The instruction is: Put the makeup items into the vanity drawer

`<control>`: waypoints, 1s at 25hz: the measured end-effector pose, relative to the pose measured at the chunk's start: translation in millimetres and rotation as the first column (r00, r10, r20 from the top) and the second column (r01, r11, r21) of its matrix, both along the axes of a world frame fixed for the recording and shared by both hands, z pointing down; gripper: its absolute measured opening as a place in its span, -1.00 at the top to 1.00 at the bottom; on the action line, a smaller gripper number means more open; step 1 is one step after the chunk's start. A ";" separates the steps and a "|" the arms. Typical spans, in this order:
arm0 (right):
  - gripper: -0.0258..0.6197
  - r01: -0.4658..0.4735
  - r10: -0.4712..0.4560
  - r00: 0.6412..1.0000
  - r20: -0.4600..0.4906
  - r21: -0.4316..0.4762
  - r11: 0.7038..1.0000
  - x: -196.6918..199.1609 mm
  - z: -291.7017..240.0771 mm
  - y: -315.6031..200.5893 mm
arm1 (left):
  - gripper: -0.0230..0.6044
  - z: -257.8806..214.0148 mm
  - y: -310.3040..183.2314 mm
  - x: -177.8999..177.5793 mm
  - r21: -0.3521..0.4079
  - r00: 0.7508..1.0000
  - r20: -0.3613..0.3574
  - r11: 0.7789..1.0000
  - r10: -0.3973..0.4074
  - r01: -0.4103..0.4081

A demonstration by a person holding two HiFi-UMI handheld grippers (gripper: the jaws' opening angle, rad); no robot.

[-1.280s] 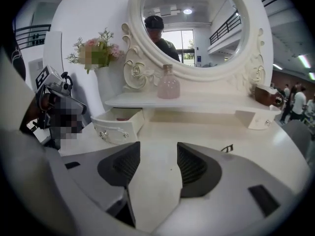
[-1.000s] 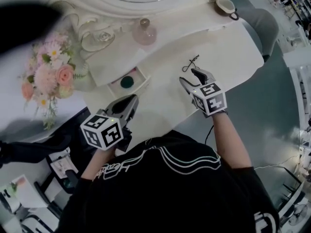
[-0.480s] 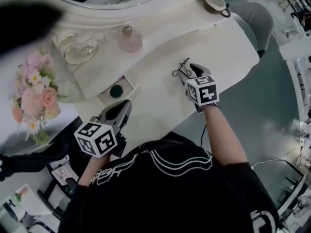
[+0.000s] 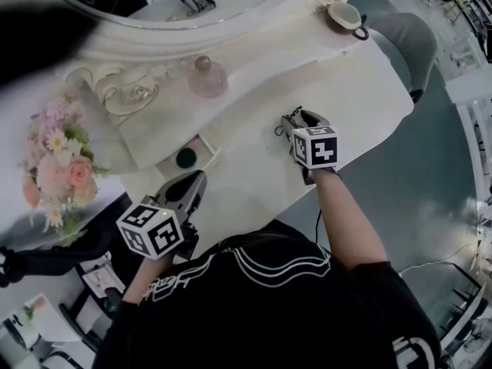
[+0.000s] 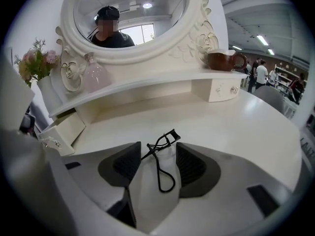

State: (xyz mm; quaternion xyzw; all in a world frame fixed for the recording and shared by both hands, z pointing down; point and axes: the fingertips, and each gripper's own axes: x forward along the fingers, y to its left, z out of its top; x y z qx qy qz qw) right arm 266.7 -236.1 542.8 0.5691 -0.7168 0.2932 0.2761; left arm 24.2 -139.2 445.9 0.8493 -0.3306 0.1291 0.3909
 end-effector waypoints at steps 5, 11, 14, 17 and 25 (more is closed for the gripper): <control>0.28 -0.005 0.006 1.000 -0.020 0.013 1.000 -0.9 0.0 -2.2 | 0.85 0.1 -1.7 -3.2 0.010 1.000 0.016 1.000 0.000 0.000; 0.36 -0.032 0.032 0.999 0.008 0.017 0.999 -0.9 -0.5 -3.0 | 0.85 1.2 -1.0 -7.8 0.004 1.000 0.012 1.000 -0.010 0.010; 0.40 -0.039 0.039 0.999 0.012 0.019 0.999 -2.6 -1.7 -2.0 | 0.85 0.5 0.8 -11.4 0.005 1.000 0.014 1.000 -0.013 0.013; 0.41 -0.035 0.034 0.999 0.014 0.021 0.999 -6.7 -2.8 0.0 | 0.85 0.2 3.1 -15.4 0.008 1.000 0.013 1.000 -0.017 0.017; 0.41 -0.023 0.021 0.999 0.024 0.063 0.998 -20.5 -19.7 5.6 | 0.85 -3.0 11.5 -27.5 0.017 1.000 0.008 0.999 -0.028 0.028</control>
